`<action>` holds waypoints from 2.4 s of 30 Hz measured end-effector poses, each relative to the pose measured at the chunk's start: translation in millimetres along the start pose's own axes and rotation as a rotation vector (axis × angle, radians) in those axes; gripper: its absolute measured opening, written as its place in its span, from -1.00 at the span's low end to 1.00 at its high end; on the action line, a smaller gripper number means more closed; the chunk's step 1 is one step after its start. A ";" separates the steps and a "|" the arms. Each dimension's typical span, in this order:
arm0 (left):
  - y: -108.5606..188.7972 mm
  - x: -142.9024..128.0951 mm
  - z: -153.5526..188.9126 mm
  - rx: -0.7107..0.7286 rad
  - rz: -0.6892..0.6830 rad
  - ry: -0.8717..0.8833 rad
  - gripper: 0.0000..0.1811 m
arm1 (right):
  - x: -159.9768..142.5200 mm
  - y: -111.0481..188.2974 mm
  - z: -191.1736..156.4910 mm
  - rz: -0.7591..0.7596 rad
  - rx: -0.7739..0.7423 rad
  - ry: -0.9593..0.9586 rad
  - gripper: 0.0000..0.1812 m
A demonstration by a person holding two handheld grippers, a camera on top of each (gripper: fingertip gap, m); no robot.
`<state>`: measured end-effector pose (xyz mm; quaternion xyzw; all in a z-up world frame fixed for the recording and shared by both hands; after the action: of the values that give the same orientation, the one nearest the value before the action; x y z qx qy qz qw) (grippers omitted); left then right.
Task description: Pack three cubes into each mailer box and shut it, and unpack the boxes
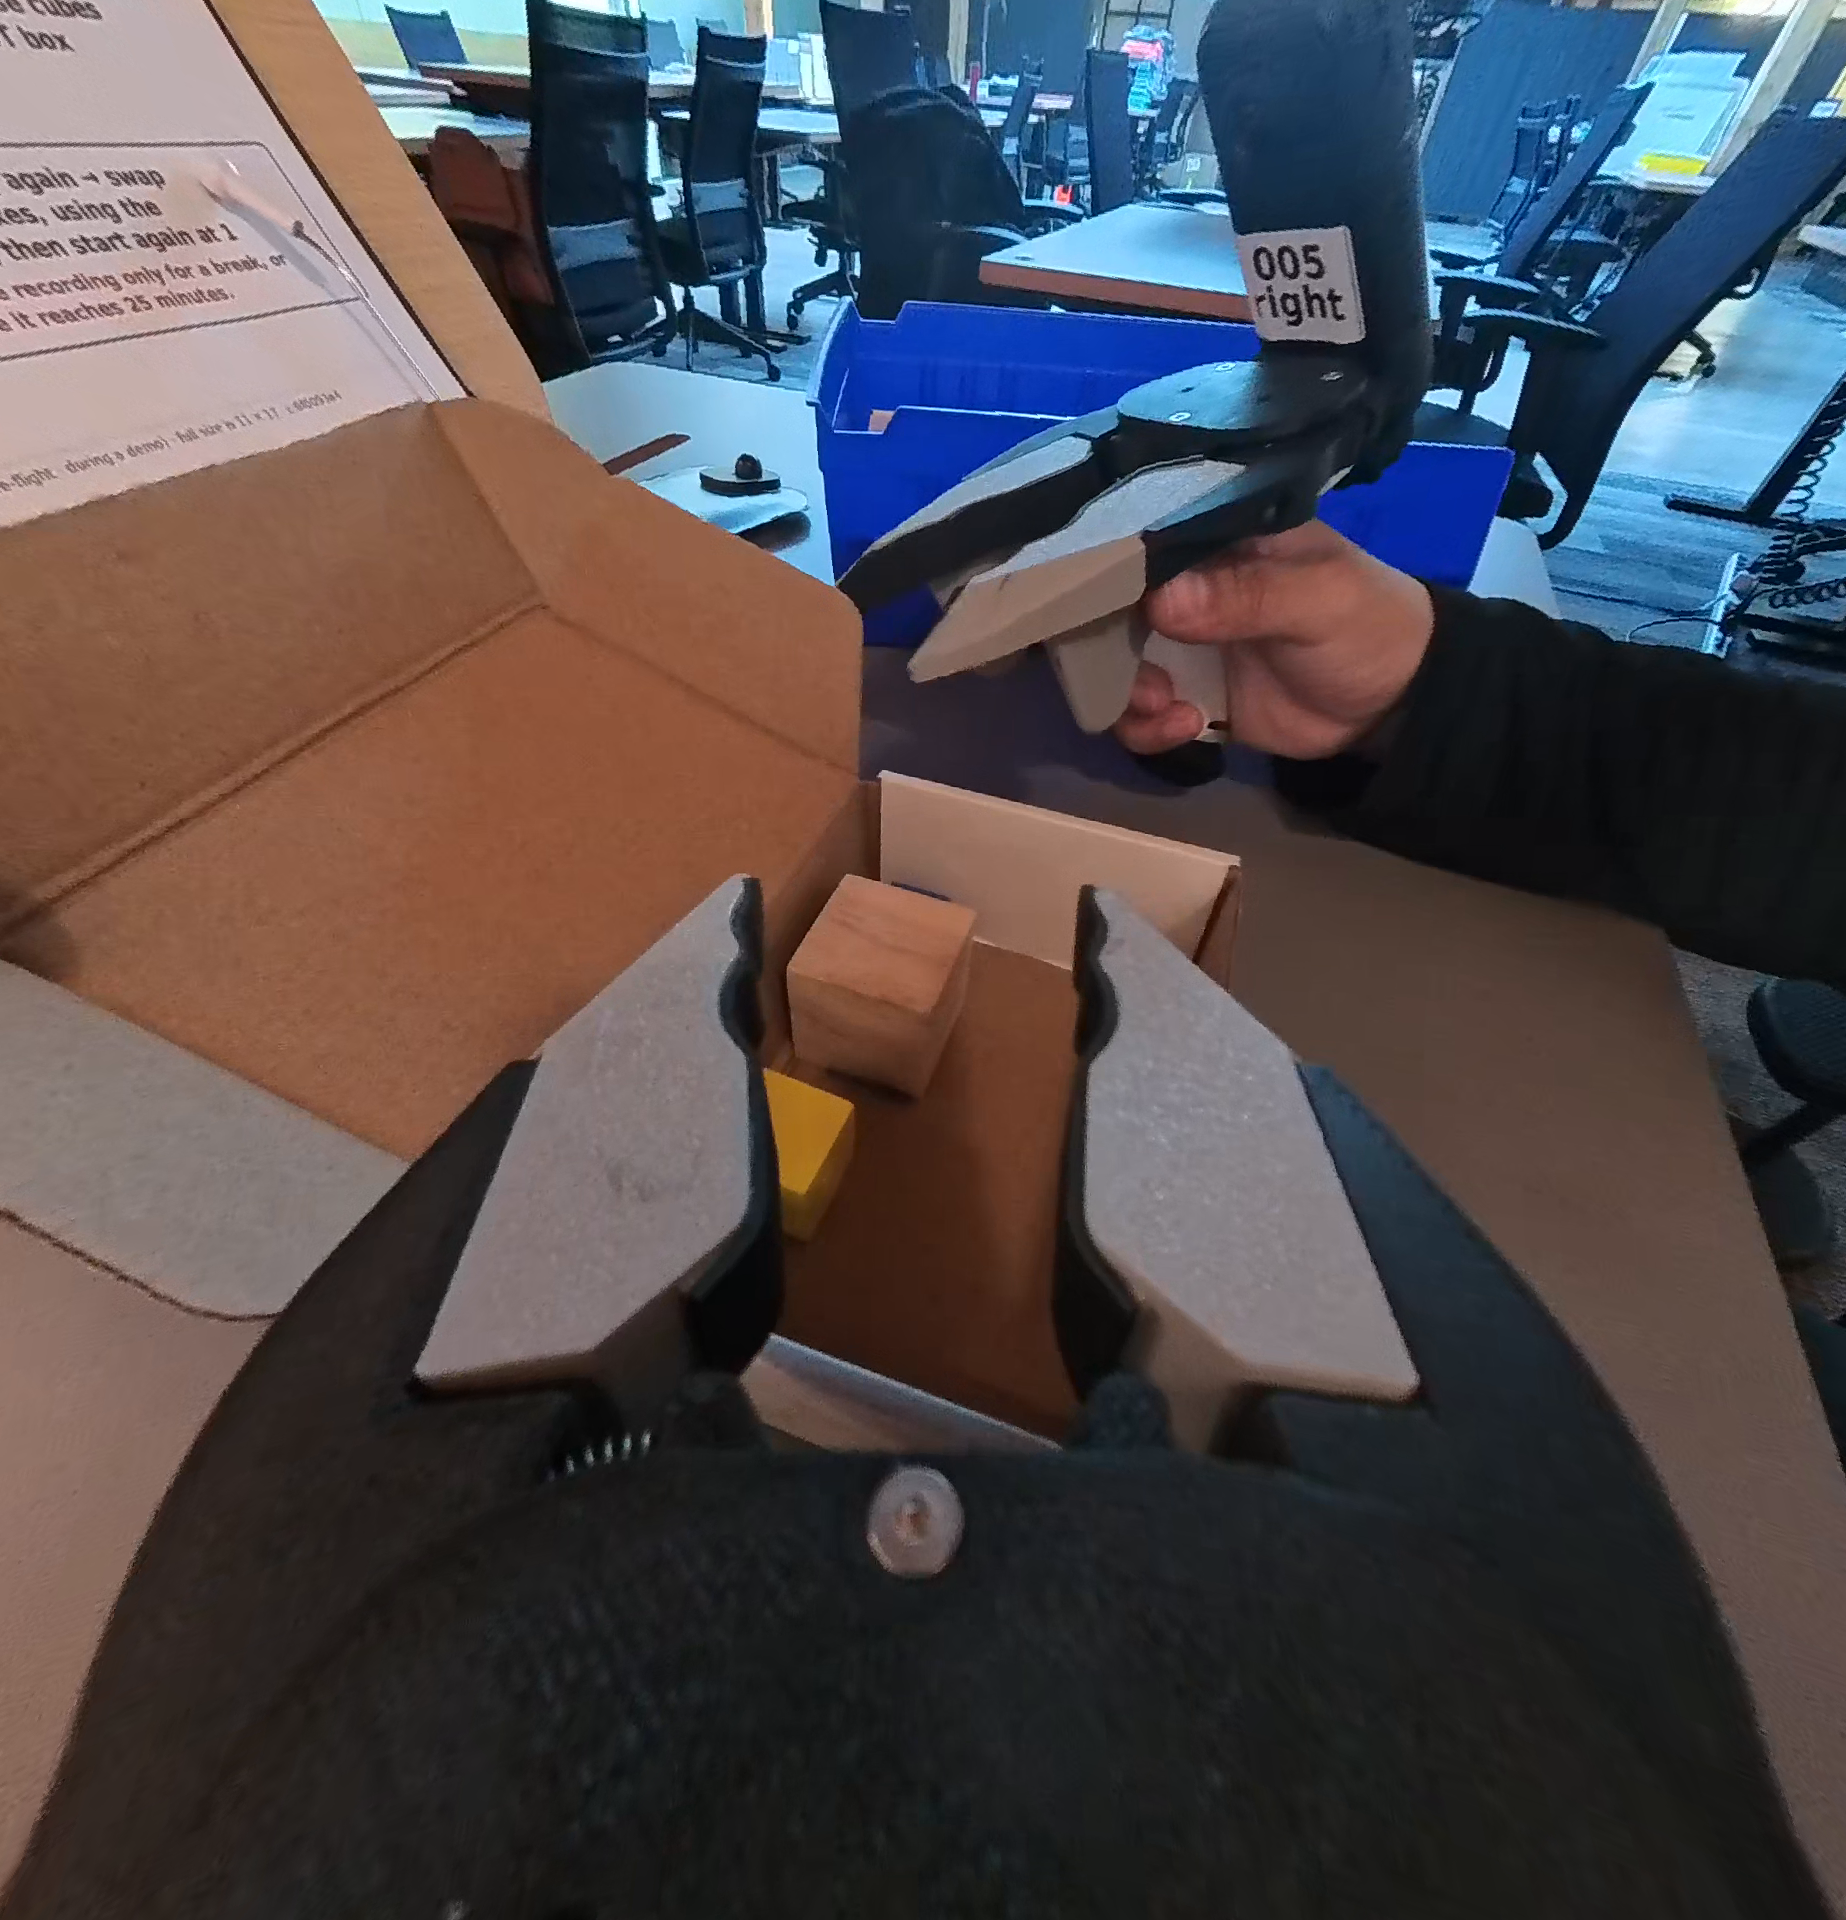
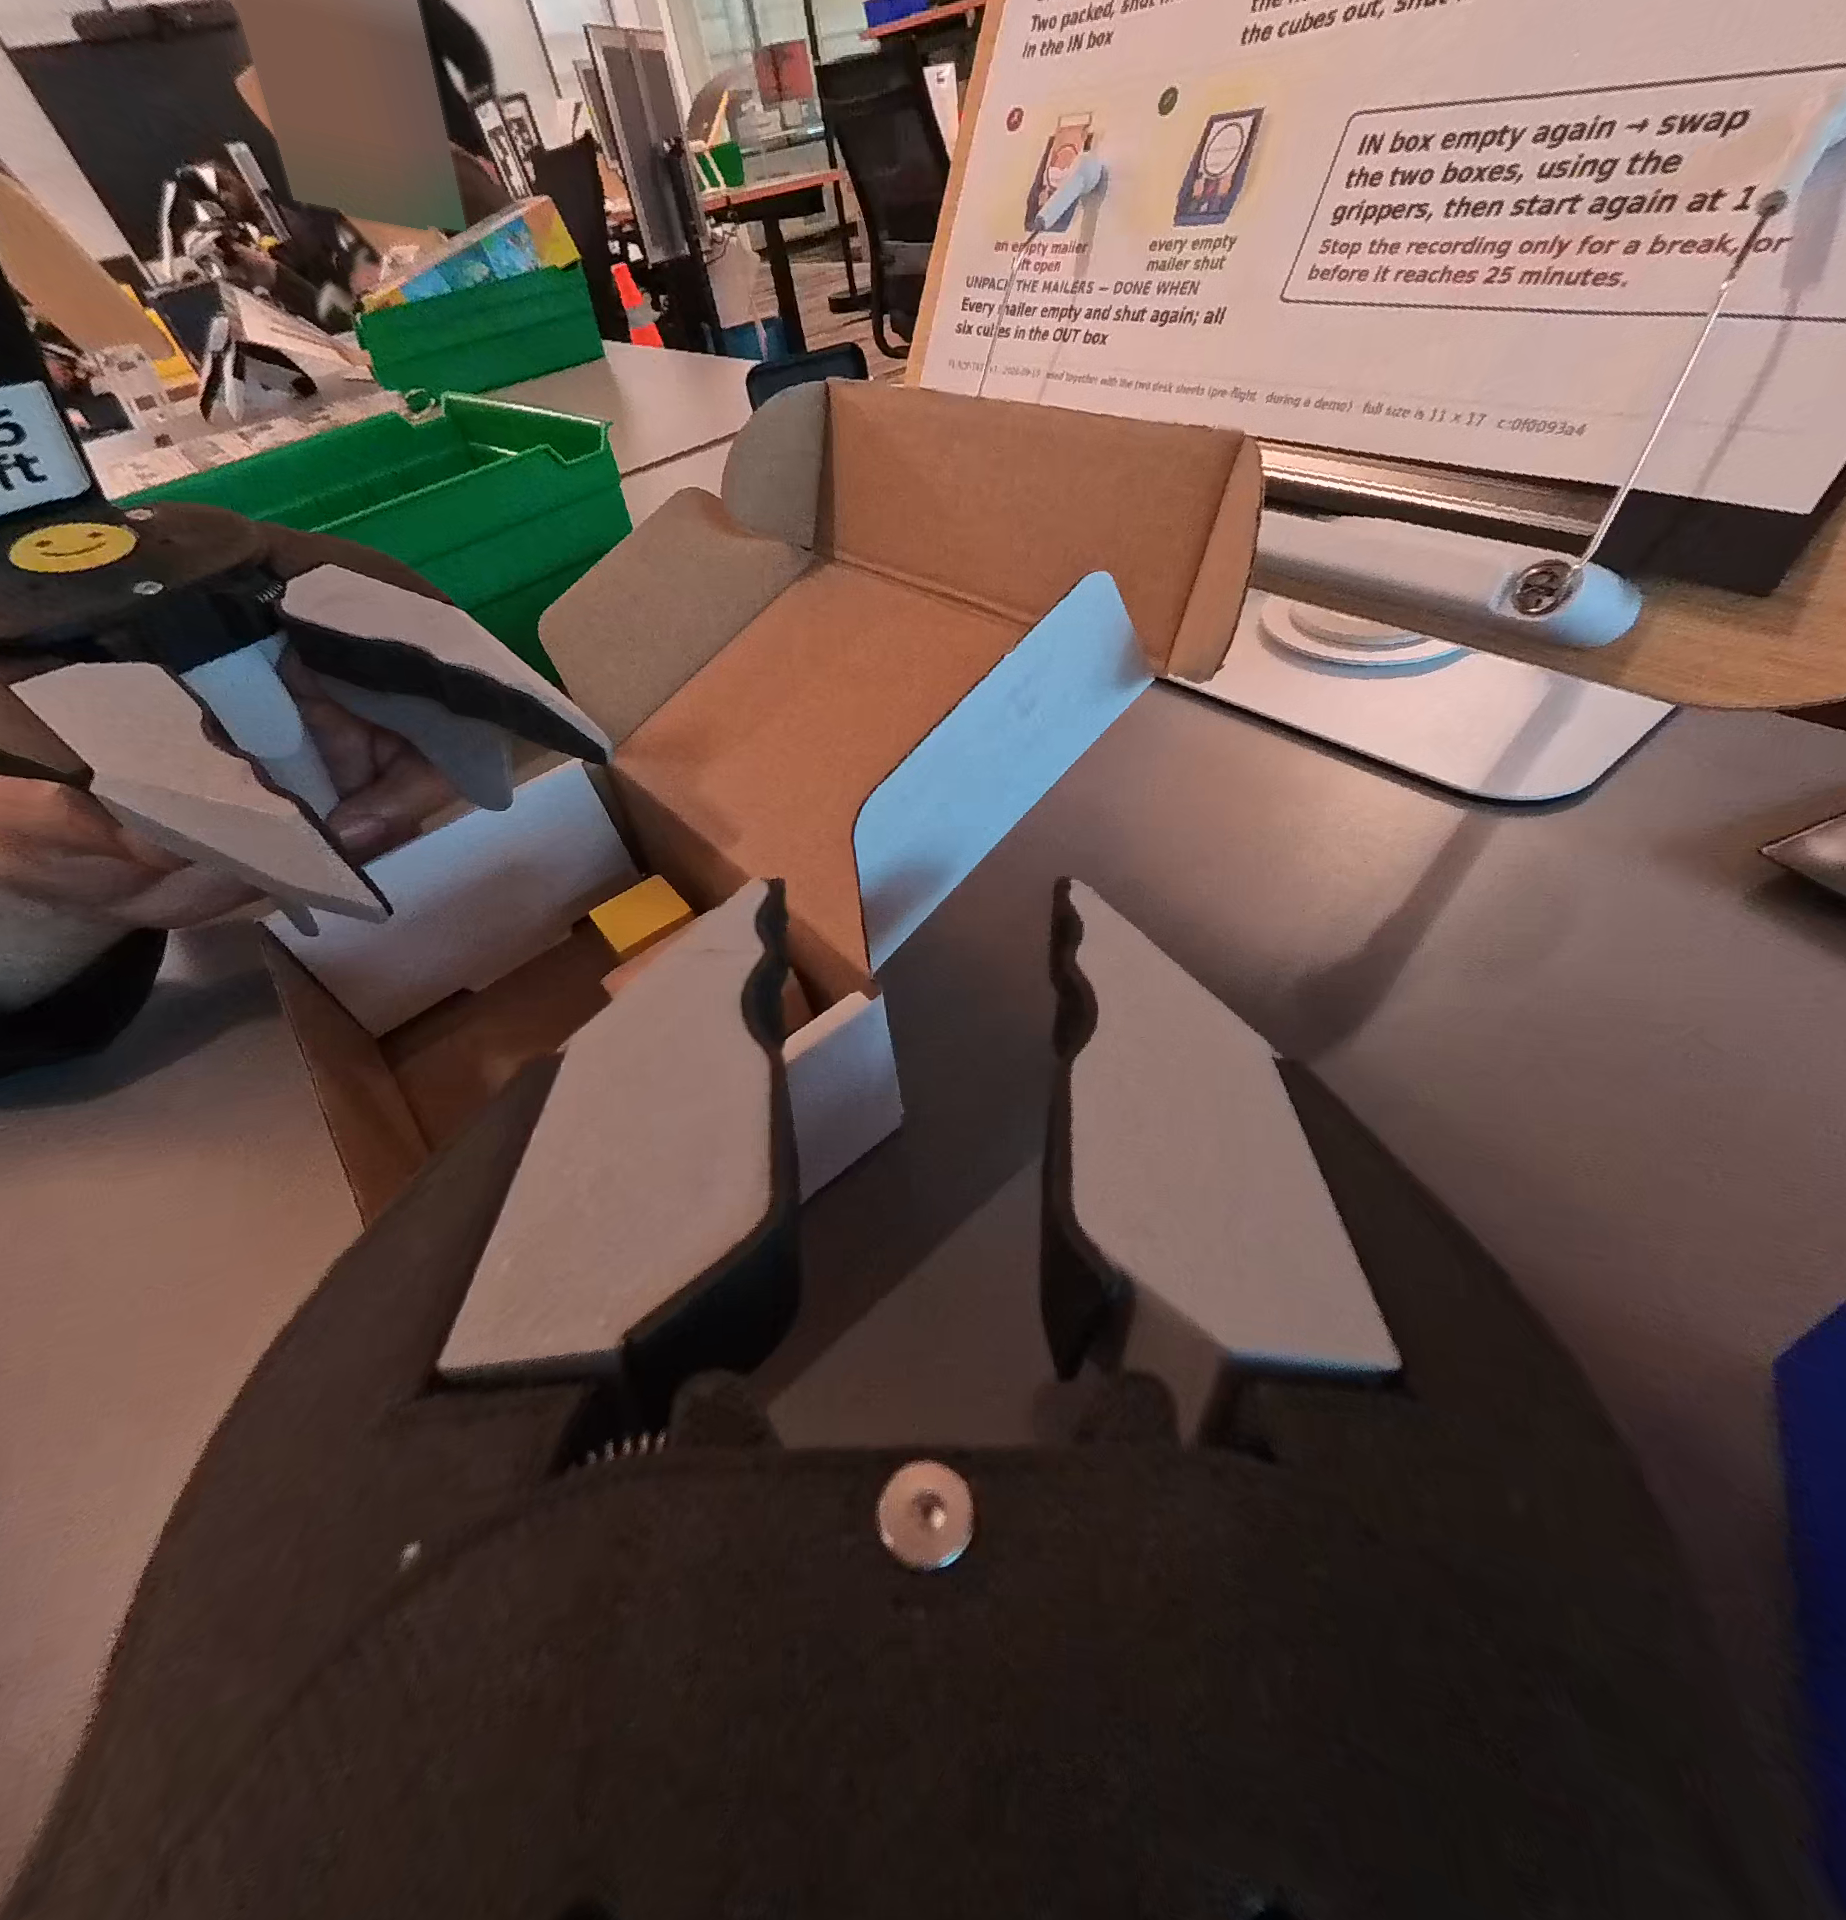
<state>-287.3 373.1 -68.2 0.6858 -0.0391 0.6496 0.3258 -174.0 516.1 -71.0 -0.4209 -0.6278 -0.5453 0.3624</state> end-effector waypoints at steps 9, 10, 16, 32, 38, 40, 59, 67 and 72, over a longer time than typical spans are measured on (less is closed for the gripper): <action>-0.6 -0.2 0.1 0.005 -0.003 -0.005 -0.36 | 0.9 0.6 0.4 0.005 -0.018 0.012 -0.49; -0.9 -0.3 0.3 0.006 -0.004 -0.006 -0.36 | 1.0 0.7 0.7 0.006 -0.019 0.010 -0.49; -3.3 -0.3 0.4 0.020 -0.003 0.002 -0.37 | -0.9 1.0 4.7 -0.004 -0.034 -0.015 -0.37; 16.4 8.6 -19.4 0.162 0.054 0.091 -0.43 | 4.7 1.1 -50.4 -0.243 -0.155 0.049 -0.17; 11.6 2.9 -21.7 0.158 0.007 0.146 -0.49 | 7.0 -18.5 -85.5 -0.417 -0.166 0.072 -0.35; 12.0 2.4 -24.4 0.159 0.014 0.179 -0.59 | 5.5 -28.0 -85.5 -0.486 -0.221 0.106 -0.45; 8.3 -1.7 -24.4 0.123 0.020 0.235 -0.66 | -14.4 -64.3 -78.4 -0.874 -0.283 0.159 -0.46; 10.1 -1.3 -26.9 0.075 0.050 0.284 -0.66 | -12.9 -66.6 -80.8 -0.851 -0.206 0.271 -0.31; 9.9 -1.7 -26.7 0.075 0.048 0.279 -0.66 | -13.4 -56.1 -92.0 -0.925 -0.109 0.313 -0.40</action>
<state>-315.4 378.0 -67.3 0.5994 0.0148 0.7473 0.2865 -221.1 420.5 -91.3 -0.0296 -0.6575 -0.7379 0.1497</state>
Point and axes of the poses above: each gripper's, where its closed fingertips meet, y back along the fingers, x out of its top, z = x × y across the jaws, the point moved 6 cm from there along y, back along the fingers, and after that the axes turned 9 degrees about -z, right-handed, at the moved point
